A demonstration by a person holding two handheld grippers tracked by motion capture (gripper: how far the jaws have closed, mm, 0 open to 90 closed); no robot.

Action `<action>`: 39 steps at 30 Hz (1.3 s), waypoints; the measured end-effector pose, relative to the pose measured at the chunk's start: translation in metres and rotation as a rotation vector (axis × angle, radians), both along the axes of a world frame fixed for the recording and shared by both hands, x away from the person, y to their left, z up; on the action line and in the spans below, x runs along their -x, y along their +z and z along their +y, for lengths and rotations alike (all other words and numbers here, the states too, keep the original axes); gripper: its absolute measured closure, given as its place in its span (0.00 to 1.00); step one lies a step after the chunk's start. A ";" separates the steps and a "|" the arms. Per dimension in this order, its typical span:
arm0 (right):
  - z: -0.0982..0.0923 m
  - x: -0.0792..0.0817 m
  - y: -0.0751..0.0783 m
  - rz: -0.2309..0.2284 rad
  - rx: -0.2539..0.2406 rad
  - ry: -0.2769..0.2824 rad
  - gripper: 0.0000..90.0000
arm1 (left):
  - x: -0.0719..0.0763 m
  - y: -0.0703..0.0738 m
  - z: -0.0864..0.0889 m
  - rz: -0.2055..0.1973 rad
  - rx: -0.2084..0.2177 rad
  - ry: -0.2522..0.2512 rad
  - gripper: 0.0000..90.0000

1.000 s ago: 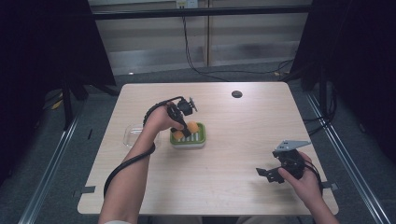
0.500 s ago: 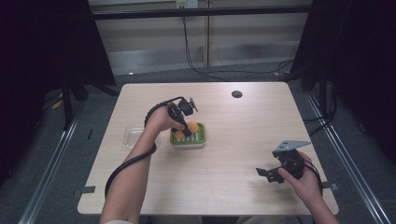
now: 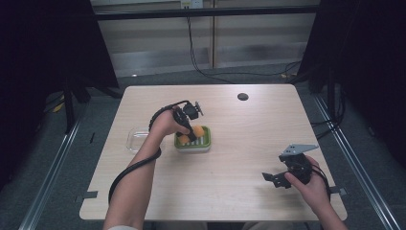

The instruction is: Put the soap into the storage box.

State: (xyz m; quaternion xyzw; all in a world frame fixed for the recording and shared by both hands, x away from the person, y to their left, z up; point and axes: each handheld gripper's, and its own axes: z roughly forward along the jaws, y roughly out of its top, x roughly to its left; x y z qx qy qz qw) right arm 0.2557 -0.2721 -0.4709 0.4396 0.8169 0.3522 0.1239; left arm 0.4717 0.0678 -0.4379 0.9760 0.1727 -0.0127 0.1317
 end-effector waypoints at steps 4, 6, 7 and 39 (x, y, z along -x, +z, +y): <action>0.000 -0.001 -0.001 -0.009 -0.001 0.006 0.03 | -0.002 0.000 0.001 0.023 -0.006 -0.008 0.55; 0.001 -0.001 -0.001 -0.002 -0.001 0.007 0.03 | -0.002 -0.002 0.001 0.017 -0.004 -0.004 0.55; 0.001 -0.001 -0.001 -0.003 0.001 0.008 0.03 | -0.002 -0.002 0.001 0.017 -0.007 -0.004 0.55; 0.002 -0.001 -0.001 -0.003 0.002 0.015 0.03 | -0.003 -0.009 0.005 0.003 -0.009 -0.004 0.55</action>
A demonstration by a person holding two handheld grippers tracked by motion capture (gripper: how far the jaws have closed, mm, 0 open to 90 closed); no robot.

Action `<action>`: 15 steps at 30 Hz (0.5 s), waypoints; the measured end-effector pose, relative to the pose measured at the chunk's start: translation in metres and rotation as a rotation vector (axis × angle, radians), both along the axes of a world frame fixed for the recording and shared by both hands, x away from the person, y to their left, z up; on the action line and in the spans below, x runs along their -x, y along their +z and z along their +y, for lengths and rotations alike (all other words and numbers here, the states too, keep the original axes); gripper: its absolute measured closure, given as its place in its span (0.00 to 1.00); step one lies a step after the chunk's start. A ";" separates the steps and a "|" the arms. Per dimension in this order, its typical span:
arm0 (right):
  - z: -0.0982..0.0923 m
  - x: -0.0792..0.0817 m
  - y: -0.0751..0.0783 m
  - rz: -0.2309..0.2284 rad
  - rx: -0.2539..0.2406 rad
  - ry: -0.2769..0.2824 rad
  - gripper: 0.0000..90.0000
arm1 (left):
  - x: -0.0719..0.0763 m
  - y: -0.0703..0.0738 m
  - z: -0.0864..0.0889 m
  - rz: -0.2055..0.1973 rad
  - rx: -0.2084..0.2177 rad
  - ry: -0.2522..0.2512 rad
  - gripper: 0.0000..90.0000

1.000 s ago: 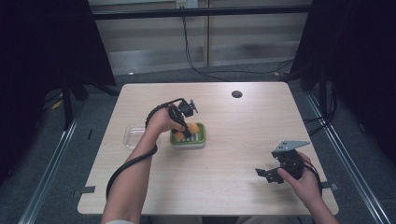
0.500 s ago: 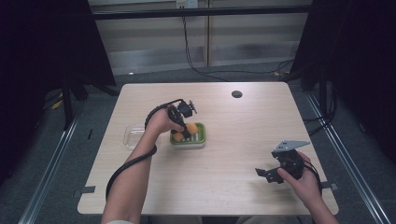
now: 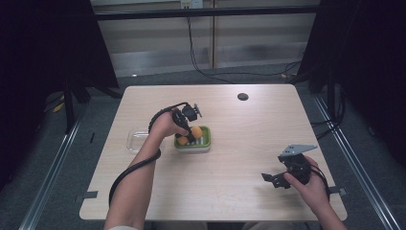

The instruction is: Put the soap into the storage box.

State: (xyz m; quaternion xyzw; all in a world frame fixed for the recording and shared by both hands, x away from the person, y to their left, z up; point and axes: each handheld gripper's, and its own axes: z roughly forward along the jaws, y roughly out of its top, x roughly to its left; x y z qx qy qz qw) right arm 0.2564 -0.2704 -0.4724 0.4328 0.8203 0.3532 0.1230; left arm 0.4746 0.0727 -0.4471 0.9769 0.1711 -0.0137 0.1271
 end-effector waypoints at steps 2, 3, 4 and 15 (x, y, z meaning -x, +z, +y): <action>0.000 0.000 0.000 0.001 0.001 0.000 0.03 | -0.001 0.001 0.001 0.011 -0.004 -0.005 0.55; 0.000 0.000 0.000 0.001 0.001 0.000 0.03 | -0.001 0.001 0.001 0.011 -0.004 -0.005 0.55; 0.000 0.000 0.000 0.012 0.000 -0.006 0.03 | -0.001 -0.001 0.001 -0.006 0.006 0.004 0.55; 0.000 0.000 -0.001 0.006 0.000 0.003 0.03 | -0.001 -0.002 0.000 0.004 -0.005 0.000 0.55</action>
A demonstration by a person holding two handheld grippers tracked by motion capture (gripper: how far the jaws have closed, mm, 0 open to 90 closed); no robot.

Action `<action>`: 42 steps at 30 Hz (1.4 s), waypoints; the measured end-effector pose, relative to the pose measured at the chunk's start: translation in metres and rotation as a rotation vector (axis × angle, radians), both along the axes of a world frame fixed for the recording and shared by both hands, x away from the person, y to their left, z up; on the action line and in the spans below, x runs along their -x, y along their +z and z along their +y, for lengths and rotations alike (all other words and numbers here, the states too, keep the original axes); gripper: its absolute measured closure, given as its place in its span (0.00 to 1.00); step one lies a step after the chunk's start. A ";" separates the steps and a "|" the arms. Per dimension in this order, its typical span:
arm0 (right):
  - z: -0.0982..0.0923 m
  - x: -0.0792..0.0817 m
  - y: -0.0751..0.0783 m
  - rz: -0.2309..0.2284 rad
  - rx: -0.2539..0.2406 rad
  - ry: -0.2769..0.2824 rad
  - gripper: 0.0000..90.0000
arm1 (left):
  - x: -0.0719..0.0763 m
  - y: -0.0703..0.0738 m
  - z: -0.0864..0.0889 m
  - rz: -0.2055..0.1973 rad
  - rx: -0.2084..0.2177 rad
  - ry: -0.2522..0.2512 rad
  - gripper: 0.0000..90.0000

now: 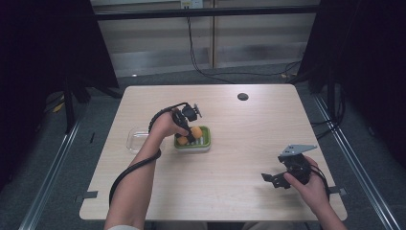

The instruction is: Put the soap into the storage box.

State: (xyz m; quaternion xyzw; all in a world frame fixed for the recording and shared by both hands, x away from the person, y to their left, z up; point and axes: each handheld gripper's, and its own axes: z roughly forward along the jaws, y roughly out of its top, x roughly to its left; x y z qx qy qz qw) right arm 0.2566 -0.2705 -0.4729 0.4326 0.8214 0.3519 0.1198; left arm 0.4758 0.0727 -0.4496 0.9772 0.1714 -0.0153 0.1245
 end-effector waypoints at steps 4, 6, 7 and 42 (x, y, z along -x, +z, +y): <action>0.000 0.000 0.000 -0.004 0.001 0.004 0.03 | 0.000 0.000 0.000 -0.001 -0.001 -0.001 0.55; 0.000 0.000 0.000 -0.003 -0.001 0.003 0.03 | 0.000 0.000 0.000 -0.004 -0.003 -0.003 0.55; 0.000 0.000 0.000 -0.004 0.003 0.000 0.03 | 0.000 0.000 0.000 -0.004 -0.008 -0.011 0.55; 0.002 0.000 0.000 -0.006 0.009 0.003 0.03 | 0.003 0.008 0.001 -0.004 0.057 0.065 0.43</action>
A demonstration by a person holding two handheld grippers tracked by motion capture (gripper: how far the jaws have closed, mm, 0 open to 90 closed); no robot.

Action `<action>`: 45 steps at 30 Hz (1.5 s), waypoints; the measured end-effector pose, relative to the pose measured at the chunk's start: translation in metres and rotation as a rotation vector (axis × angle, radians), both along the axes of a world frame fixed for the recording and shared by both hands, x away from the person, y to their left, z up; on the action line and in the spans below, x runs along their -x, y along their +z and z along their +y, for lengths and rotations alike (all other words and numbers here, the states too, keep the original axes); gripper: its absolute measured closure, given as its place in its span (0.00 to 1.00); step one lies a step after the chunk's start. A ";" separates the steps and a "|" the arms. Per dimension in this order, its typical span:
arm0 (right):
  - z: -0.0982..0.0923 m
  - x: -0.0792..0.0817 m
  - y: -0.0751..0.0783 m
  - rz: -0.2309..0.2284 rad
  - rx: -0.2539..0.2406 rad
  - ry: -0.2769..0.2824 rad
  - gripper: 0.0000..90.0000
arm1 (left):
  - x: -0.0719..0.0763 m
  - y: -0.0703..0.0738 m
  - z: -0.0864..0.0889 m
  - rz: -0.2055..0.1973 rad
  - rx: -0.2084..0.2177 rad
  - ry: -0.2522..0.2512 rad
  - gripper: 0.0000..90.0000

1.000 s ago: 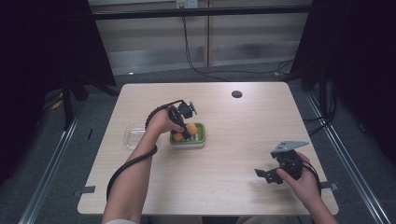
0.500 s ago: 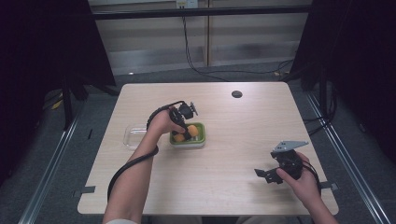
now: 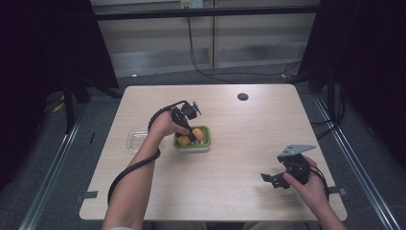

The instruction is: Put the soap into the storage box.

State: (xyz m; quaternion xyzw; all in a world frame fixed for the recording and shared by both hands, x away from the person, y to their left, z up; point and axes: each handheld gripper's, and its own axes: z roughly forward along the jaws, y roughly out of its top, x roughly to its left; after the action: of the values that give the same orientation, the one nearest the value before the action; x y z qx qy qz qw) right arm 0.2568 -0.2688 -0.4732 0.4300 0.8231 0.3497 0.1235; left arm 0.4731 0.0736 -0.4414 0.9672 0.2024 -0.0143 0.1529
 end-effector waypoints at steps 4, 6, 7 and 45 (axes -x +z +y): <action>0.000 0.000 0.000 -0.001 0.000 0.001 0.03 | 0.000 0.003 0.002 0.010 -0.004 -0.012 0.40; 0.000 0.000 0.001 0.005 0.000 -0.001 0.03 | 0.001 0.005 0.003 0.013 0.006 0.002 0.38; 0.000 0.001 0.000 0.007 -0.001 0.001 0.03 | 0.002 0.006 0.004 0.011 0.009 0.004 0.37; 0.007 -0.001 -0.001 0.006 -0.005 0.018 0.03 | 0.052 0.011 0.050 0.031 0.106 0.018 0.19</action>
State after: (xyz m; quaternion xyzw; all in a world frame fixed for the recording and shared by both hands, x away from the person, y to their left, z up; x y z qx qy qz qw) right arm 0.2575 -0.2614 -0.4743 0.4239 0.8264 0.3515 0.1170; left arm 0.4209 0.1234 -0.4304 0.9555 0.2124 -0.0387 0.2009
